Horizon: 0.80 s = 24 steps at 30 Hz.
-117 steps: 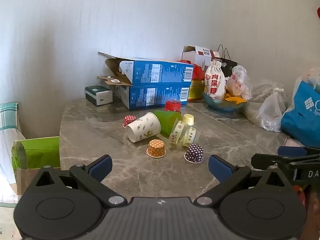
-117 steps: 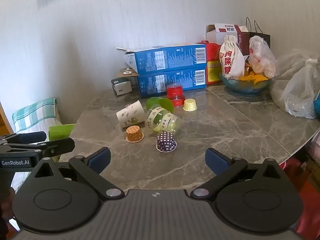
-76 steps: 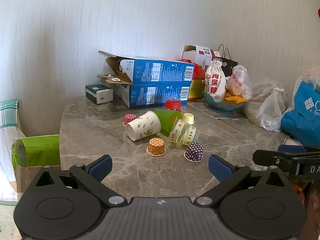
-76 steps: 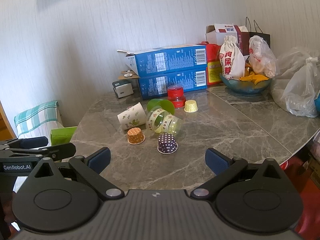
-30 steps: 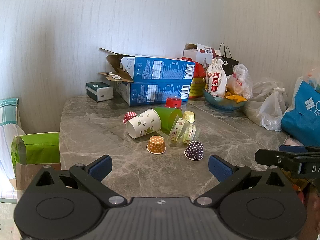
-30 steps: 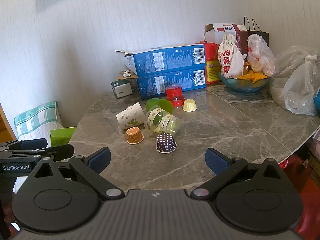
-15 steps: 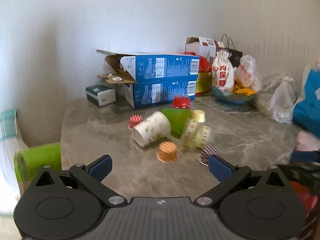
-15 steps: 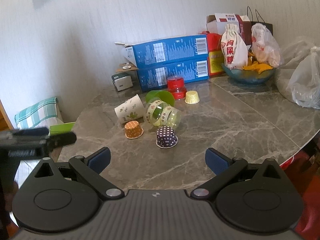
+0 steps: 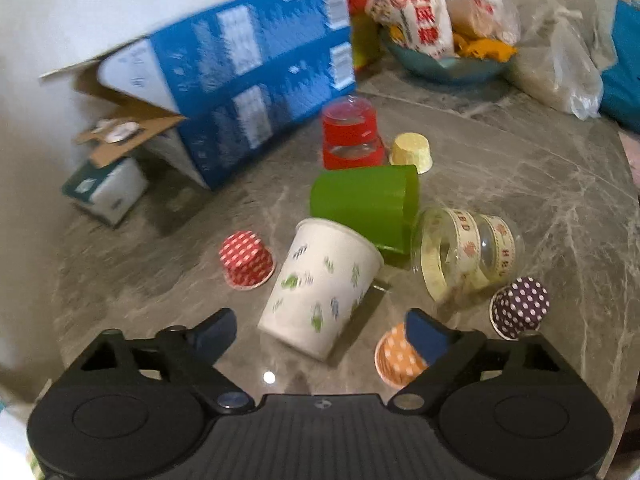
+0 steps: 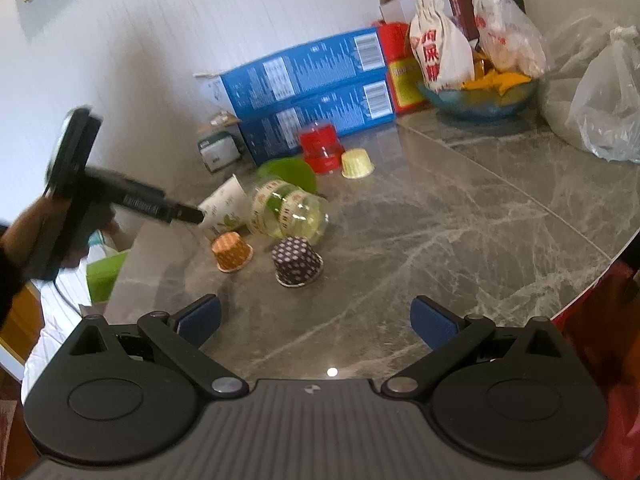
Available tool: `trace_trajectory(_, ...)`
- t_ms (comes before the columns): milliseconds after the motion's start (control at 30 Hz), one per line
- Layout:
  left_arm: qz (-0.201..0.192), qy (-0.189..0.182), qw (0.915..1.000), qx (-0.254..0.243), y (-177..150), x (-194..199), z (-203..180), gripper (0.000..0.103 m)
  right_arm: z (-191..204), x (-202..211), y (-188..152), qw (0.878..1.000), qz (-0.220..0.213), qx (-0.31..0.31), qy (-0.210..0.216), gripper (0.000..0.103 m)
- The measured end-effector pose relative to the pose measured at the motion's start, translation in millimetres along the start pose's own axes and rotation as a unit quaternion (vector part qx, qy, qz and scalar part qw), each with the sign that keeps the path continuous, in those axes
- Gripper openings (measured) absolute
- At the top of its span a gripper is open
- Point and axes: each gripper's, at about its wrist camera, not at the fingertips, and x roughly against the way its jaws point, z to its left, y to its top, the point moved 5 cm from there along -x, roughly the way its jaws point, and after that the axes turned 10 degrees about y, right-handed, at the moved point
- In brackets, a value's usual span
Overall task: Flip cup upright
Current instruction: 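Reach the left gripper down to the white leaf-print paper cup, then close the left gripper on the cup's base and lift it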
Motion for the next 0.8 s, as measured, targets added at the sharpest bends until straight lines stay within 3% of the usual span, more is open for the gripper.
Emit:
trace_trajectory(267,0.047,-0.016,0.9961,-0.073,23,-35,-16,0.092,-18,-5,15,0.999,-0.017,-0.025,0.016,0.102)
trace_trajectory(500,0.070,0.008,0.9935,-0.090,23,-55,-16,0.083,-24,-7,15,0.999,-0.015,-0.026,0.015,0.102)
trace_trajectory(567,0.074,0.013,0.9926,-0.096,19,-57,-19,0.068,-26,-3,14,0.999,-0.018,-0.029,0.016,0.102)
trace_trajectory(700,0.079,0.026,0.9915,-0.100,14,-54,-21,0.065,-26,2,11,0.999,-0.022,-0.033,0.017,0.102)
trace_trajectory(800,0.078,0.026,0.9936,-0.077,12,-47,-18,0.065,-24,6,10,0.999,-0.025,-0.037,0.023,0.102)
